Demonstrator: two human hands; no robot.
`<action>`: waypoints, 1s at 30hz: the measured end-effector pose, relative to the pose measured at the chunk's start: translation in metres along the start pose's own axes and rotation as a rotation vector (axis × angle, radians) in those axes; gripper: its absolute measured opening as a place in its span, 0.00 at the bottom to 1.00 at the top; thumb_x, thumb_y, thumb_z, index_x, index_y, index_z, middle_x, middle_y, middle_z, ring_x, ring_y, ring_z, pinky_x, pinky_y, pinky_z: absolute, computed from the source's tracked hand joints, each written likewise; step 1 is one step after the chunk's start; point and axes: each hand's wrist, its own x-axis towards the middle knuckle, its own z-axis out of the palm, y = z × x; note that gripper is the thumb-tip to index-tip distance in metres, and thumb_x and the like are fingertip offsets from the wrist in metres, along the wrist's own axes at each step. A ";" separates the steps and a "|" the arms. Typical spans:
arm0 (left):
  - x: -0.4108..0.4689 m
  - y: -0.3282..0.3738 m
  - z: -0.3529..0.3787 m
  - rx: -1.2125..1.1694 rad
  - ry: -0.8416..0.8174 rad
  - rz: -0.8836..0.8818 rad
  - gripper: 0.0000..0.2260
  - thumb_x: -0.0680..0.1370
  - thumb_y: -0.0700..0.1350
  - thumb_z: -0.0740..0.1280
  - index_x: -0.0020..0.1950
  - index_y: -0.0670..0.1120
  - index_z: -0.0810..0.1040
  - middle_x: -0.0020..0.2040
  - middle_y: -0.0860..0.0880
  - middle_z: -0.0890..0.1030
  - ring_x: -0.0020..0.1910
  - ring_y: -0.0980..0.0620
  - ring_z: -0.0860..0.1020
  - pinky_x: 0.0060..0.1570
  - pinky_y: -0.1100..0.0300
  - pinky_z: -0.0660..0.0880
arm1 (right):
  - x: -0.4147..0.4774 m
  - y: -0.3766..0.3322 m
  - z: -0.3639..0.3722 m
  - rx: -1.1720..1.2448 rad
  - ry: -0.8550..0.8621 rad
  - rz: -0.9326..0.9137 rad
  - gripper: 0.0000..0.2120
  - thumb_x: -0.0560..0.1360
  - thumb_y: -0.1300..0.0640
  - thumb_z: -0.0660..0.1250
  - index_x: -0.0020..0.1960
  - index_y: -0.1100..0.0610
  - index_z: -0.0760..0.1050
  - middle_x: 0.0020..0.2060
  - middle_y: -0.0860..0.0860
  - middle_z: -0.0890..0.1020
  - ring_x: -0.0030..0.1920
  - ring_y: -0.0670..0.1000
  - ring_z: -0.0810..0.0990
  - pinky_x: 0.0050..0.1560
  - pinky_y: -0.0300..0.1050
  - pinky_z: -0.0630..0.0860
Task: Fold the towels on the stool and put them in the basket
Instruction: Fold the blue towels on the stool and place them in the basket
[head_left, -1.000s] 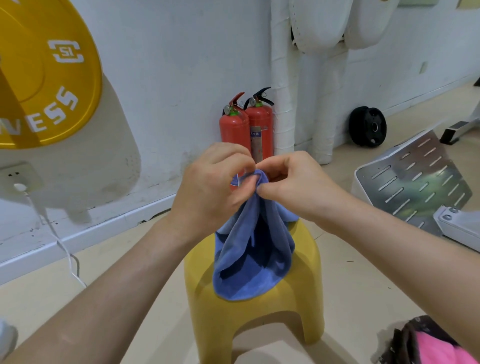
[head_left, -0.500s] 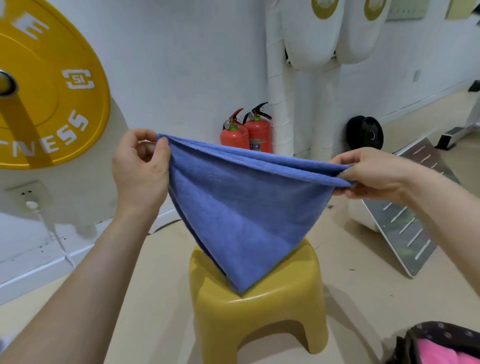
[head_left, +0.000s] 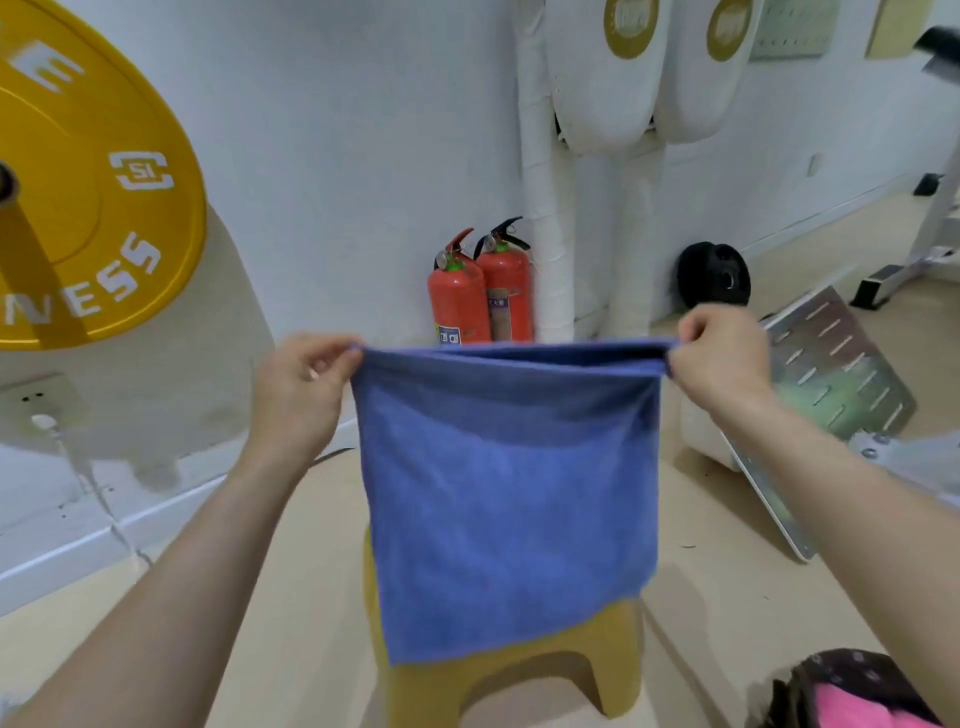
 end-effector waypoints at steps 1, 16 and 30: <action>0.006 0.008 -0.003 -0.021 0.115 0.104 0.08 0.77 0.40 0.67 0.45 0.53 0.81 0.38 0.53 0.79 0.35 0.66 0.74 0.43 0.68 0.70 | 0.004 -0.009 -0.005 0.075 0.141 -0.112 0.10 0.61 0.73 0.60 0.31 0.58 0.69 0.29 0.55 0.72 0.34 0.54 0.69 0.27 0.43 0.58; -0.074 -0.089 -0.013 -0.177 -0.626 -0.749 0.05 0.76 0.39 0.68 0.45 0.42 0.84 0.47 0.36 0.84 0.40 0.49 0.85 0.35 0.64 0.79 | -0.062 0.075 0.052 0.076 -0.709 0.179 0.18 0.70 0.73 0.64 0.32 0.56 0.61 0.26 0.54 0.67 0.26 0.51 0.67 0.25 0.39 0.65; -0.075 -0.094 -0.003 -0.089 -0.667 -0.774 0.09 0.69 0.36 0.75 0.39 0.45 0.76 0.36 0.41 0.81 0.30 0.51 0.80 0.30 0.66 0.74 | -0.064 0.085 0.059 0.059 -0.654 0.195 0.16 0.69 0.75 0.58 0.33 0.56 0.64 0.26 0.54 0.68 0.24 0.51 0.66 0.27 0.38 0.60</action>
